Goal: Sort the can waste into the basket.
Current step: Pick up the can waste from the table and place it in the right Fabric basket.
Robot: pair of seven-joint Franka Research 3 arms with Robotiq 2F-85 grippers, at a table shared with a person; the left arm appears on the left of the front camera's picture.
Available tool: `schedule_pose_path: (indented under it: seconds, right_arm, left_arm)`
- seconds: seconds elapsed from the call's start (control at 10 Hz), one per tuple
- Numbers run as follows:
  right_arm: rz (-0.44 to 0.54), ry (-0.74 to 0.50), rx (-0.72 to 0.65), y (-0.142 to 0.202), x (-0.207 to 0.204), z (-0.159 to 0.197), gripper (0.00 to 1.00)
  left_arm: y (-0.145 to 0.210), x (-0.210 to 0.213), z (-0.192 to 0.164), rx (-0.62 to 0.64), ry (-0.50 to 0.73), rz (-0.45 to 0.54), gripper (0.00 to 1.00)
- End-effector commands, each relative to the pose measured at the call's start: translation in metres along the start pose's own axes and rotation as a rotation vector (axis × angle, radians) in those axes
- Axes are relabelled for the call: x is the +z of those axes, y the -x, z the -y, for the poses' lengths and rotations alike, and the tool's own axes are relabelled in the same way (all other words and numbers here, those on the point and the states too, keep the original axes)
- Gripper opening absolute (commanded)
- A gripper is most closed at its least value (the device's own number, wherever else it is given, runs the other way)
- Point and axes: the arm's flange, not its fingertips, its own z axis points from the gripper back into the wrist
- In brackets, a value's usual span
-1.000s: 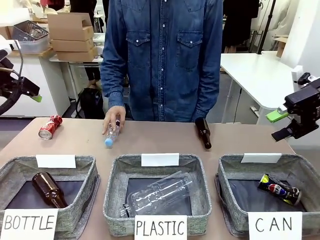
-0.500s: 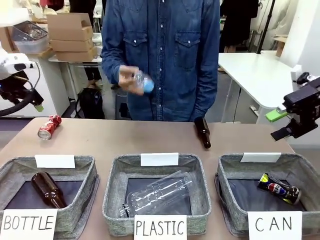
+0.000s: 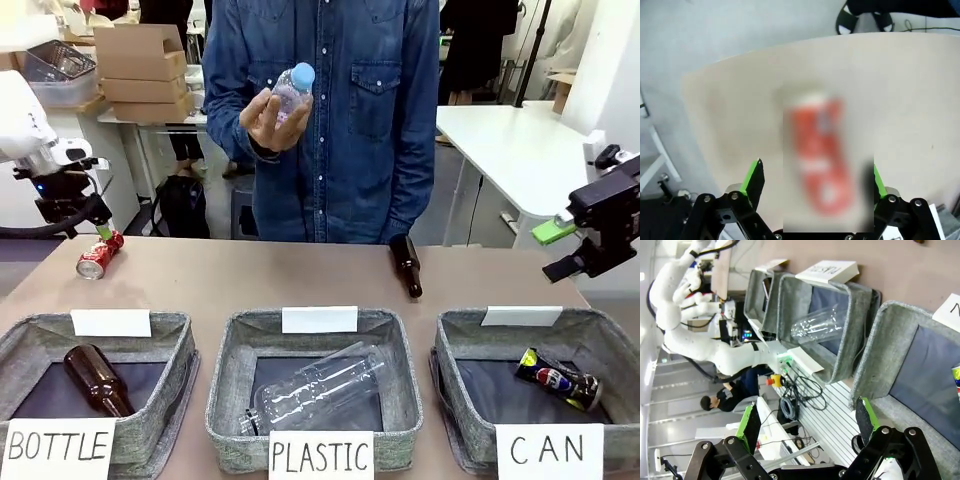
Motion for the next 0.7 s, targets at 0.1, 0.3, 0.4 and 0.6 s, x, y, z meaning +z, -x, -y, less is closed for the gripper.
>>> schedule_pose_path:
  seconds: [0.1, 0.3, 0.4, 0.6]
  right_arm:
    - [-0.005, 0.002, 0.016, 0.0, 0.003, 0.0, 1.0]
    - [-0.005, 0.002, 0.016, 0.0, 0.003, 0.0, 1.0]
    - [-0.005, 0.002, 0.016, 0.0, 0.003, 0.0, 1.0]
    - [-0.005, 0.002, 0.016, 0.0, 0.003, 0.0, 1.0]
  left_arm:
    - [-0.016, -0.008, 0.001, -0.013, 0.029, -0.008, 1.0]
    - [-0.016, -0.018, 0.0, -0.004, 0.025, -0.023, 1.0]
    - [-0.015, -0.021, 0.002, -0.007, 0.019, -0.026, 1.0]
    - [-0.013, -0.025, 0.002, 0.003, 0.015, -0.031, 1.0]
